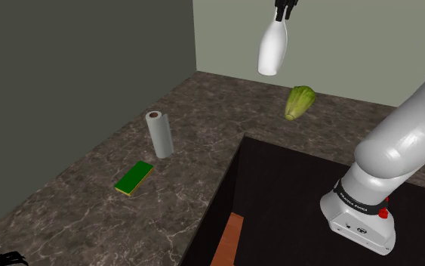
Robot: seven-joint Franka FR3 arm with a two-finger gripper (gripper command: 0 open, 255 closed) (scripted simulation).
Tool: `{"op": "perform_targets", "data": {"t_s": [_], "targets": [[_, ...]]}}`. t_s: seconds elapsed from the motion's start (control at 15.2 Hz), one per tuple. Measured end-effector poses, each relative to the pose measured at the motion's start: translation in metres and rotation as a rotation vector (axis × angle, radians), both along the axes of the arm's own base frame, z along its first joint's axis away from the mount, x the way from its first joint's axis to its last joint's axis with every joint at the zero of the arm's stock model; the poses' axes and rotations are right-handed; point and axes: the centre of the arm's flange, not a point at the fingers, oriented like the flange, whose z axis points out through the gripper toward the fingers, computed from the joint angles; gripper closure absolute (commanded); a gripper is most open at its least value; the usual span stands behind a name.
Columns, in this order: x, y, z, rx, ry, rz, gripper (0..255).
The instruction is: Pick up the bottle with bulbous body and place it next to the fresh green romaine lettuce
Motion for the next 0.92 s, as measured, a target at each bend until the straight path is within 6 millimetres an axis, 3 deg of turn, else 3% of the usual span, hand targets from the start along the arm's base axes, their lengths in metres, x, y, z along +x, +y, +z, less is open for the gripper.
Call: {"op": "perform_targets", "data": {"t_s": [0.92], "targets": [[-0.001,0.0,-0.074,0.0,0.0,0.0,255]]}}
